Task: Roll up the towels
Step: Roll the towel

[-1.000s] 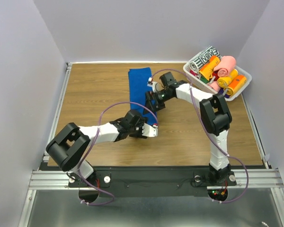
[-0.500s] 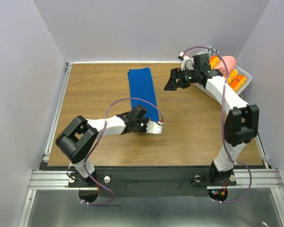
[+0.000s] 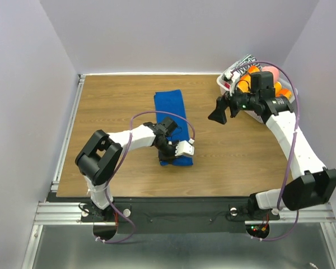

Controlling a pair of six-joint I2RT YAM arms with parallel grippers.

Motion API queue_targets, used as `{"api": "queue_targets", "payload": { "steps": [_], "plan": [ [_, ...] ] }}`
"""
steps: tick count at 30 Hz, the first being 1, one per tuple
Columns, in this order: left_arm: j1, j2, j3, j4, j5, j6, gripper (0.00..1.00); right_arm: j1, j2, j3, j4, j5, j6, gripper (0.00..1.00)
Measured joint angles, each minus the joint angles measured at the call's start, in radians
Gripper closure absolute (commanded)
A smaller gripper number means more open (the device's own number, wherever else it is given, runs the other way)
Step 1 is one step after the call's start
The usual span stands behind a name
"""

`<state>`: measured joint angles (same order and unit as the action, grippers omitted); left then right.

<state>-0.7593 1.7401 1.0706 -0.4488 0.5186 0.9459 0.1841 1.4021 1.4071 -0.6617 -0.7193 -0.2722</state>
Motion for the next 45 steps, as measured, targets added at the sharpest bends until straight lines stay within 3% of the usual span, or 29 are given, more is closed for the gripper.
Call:
{"api": "queue_targets", "payload": {
  "steps": [8, 15, 24, 29, 31, 41, 45],
  "plan": [
    [0.129, 0.199, 0.204, -0.198, 0.237, -0.031, 0.82, 0.001, -0.066, -0.015, -0.389, -0.009, -0.36, 0.0],
    [0.191, 0.377, 0.392, -0.402, 0.378, -0.02, 0.82, 0.076, -0.179, -0.113, -0.509, 0.037, -0.418, 0.0],
    [0.208, 0.499, 0.537, -0.562, 0.423, -0.013, 0.8, 0.452, -0.066, -0.312, -0.222, 0.338, -0.288, 0.03],
    [0.211, 0.534, 0.583, -0.612, 0.429, -0.013, 0.79, 0.607, 0.066, -0.312, -0.02, 0.45, -0.274, 0.14],
    [0.211, 0.539, 0.589, -0.619, 0.43, -0.012, 0.8, 0.655, 0.1, -0.326, 0.066, 0.472, -0.272, 0.23],
    [0.219, 0.562, 0.611, -0.646, 0.446, -0.013, 0.79, 0.713, 0.171, -0.446, 0.332, 0.533, -0.338, 0.32],
    [0.22, 0.566, 0.616, -0.652, 0.447, -0.012, 0.79, 0.718, 0.192, -0.459, 0.397, 0.545, -0.373, 0.44]
  ]
}}
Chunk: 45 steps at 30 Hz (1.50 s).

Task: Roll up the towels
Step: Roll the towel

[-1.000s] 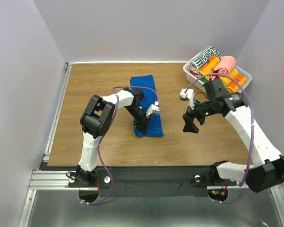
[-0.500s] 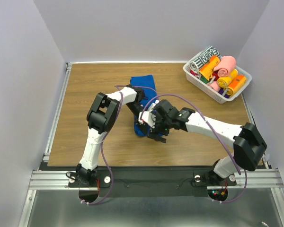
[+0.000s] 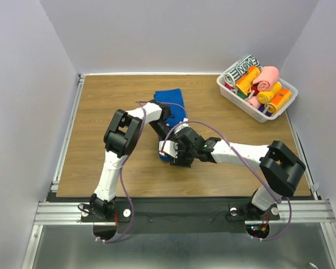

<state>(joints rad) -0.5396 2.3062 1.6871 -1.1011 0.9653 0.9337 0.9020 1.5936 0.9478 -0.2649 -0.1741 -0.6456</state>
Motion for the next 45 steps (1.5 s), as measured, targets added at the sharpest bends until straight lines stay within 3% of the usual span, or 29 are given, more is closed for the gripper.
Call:
{"api": "queue_targets", "payload": {
  "steps": [2, 3, 8, 11, 13, 21, 30, 38, 45],
  "plan": [
    [0.0, 0.003, 0.005, -0.004, 0.0, 0.0, 0.79, 0.001, 0.015, -0.009, 0.029, 0.002, -0.014, 0.51],
    [0.0, 0.005, 0.006, -0.007, 0.001, 0.0, 0.79, 0.002, 0.026, -0.016, 0.042, 0.002, -0.018, 0.61],
    [0.0, 0.007, 0.008, -0.005, 0.002, -0.002, 0.73, 0.002, 0.063, -0.044, 0.08, -0.006, -0.026, 0.72],
    [0.0, 0.001, 0.0, 0.002, 0.003, -0.005, 0.68, 0.002, 0.069, -0.044, 0.097, -0.006, -0.015, 0.94],
    [0.002, -0.013, -0.013, 0.014, -0.001, -0.007, 0.64, 0.001, 0.069, -0.044, 0.101, -0.01, -0.005, 0.99],
    [0.025, -0.138, -0.059, 0.105, -0.093, -0.008, 0.51, -0.002, 0.069, -0.013, 0.078, -0.079, 0.061, 0.99],
    [0.208, -0.385, -0.076, 0.143, -0.157, 0.027, 0.5, -0.084, 0.084, 0.123, -0.065, -0.288, 0.193, 0.99],
    [0.386, -0.7, -0.39, 0.286, -0.161, 0.005, 0.5, -0.183, 0.238, 0.29, -0.161, -0.468, 0.254, 0.99],
    [0.378, -1.076, -0.653, 0.494, -0.206, -0.007, 0.45, -0.244, 0.381, 0.381, -0.234, -0.584, 0.262, 0.99]
  ]
}}
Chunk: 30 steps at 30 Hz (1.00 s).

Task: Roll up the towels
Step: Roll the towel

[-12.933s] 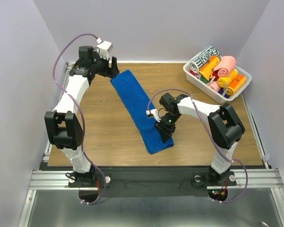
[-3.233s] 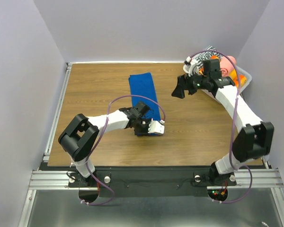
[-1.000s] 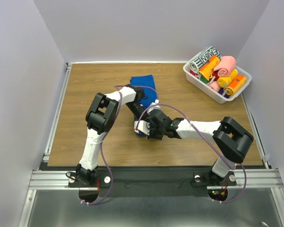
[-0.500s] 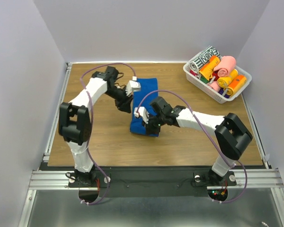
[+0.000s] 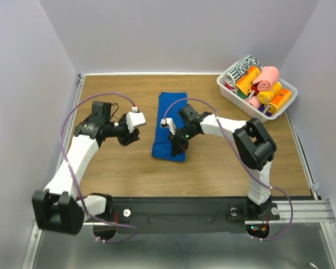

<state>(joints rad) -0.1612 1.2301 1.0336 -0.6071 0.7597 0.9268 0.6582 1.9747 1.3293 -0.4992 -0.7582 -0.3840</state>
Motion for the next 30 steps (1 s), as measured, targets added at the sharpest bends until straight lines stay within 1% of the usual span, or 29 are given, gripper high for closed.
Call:
{"api": "queue_targets", "payload": {
  "steps": [2, 4, 5, 8, 10, 11, 13, 17, 21, 30],
  "plan": [
    [-0.024, -0.095, -0.06, 0.033, -0.031, 0.023, 0.43, -0.011, 0.023, 0.026, -0.022, -0.026, 0.0, 0.99],
    [-0.088, -0.181, -0.14, 0.095, -0.076, 0.044, 0.39, -0.018, 0.044, 0.055, -0.042, -0.046, 0.001, 0.99],
    [-0.142, -0.225, -0.196, 0.126, -0.108, 0.061, 0.35, -0.021, 0.056, 0.072, -0.05, -0.056, 0.003, 0.99],
    [-0.279, -0.298, -0.334, 0.212, -0.2, 0.101, 0.28, -0.027, 0.1, 0.121, -0.068, -0.085, 0.007, 0.98],
    [-0.355, -0.316, -0.405, 0.248, -0.261, 0.126, 0.27, -0.031, 0.13, 0.145, -0.082, -0.105, 0.011, 0.96],
    [-0.4, -0.315, -0.438, 0.282, -0.301, 0.137, 0.26, -0.032, 0.143, 0.152, -0.09, -0.116, 0.012, 0.96],
    [-0.452, -0.291, -0.463, 0.333, -0.353, 0.158, 0.25, -0.037, 0.165, 0.167, -0.107, -0.14, 0.015, 0.96],
    [-0.518, -0.192, -0.465, 0.448, -0.412, 0.186, 0.25, -0.051, 0.214, 0.21, -0.142, -0.196, 0.022, 0.96],
    [-0.54, -0.114, -0.469, 0.536, -0.444, 0.229, 0.25, -0.077, 0.262, 0.245, -0.172, -0.254, 0.039, 0.96],
    [-0.552, 0.029, -0.469, 0.625, -0.447, 0.285, 0.26, -0.112, 0.338, 0.308, -0.233, -0.33, 0.051, 0.93]
  ]
}}
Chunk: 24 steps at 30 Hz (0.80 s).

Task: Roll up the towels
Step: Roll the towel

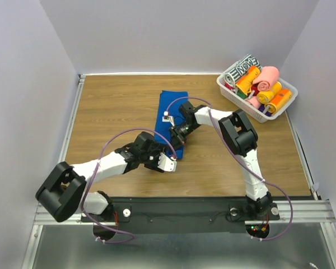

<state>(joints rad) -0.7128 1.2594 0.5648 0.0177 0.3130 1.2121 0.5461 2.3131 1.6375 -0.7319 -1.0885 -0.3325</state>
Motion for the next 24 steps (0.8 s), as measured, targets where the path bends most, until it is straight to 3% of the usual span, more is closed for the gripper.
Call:
{"api": "queue_targets", "payload": {
  "steps": [7, 10, 11, 13, 16, 18, 22, 24],
  "plan": [
    [-0.002, 0.113, 0.002, 0.056, -0.011, 0.022, 0.32, -0.01, 0.052, 0.047, -0.041, -0.044, 0.0, 0.92],
    [-0.002, 0.146, 0.026, 0.071, -0.014, 0.018, 0.45, -0.016, 0.066, 0.053, -0.05, -0.065, 0.0, 0.92],
    [-0.002, 0.172, 0.042, 0.072, -0.02, 0.01, 0.54, -0.016, 0.07, 0.058, -0.055, -0.069, 0.0, 0.92],
    [-0.002, 0.216, 0.082, 0.063, -0.032, -0.009, 0.59, -0.017, 0.072, 0.063, -0.061, -0.069, 0.0, 0.91],
    [-0.001, 0.293, 0.169, 0.007, -0.04, -0.041, 0.7, -0.023, 0.072, 0.076, -0.07, -0.064, 0.0, 0.8],
    [-0.001, 0.299, 0.192, -0.024, -0.035, -0.051, 0.73, -0.033, 0.072, 0.086, -0.077, -0.055, 0.007, 0.73],
    [0.0, 0.309, 0.241, -0.113, 0.004, -0.09, 0.77, -0.077, 0.049, 0.109, -0.092, -0.023, 0.03, 0.42],
    [0.0, 0.321, 0.266, -0.151, 0.025, -0.109, 0.77, -0.119, 0.014, 0.129, -0.094, 0.01, 0.045, 0.37]
  ]
}}
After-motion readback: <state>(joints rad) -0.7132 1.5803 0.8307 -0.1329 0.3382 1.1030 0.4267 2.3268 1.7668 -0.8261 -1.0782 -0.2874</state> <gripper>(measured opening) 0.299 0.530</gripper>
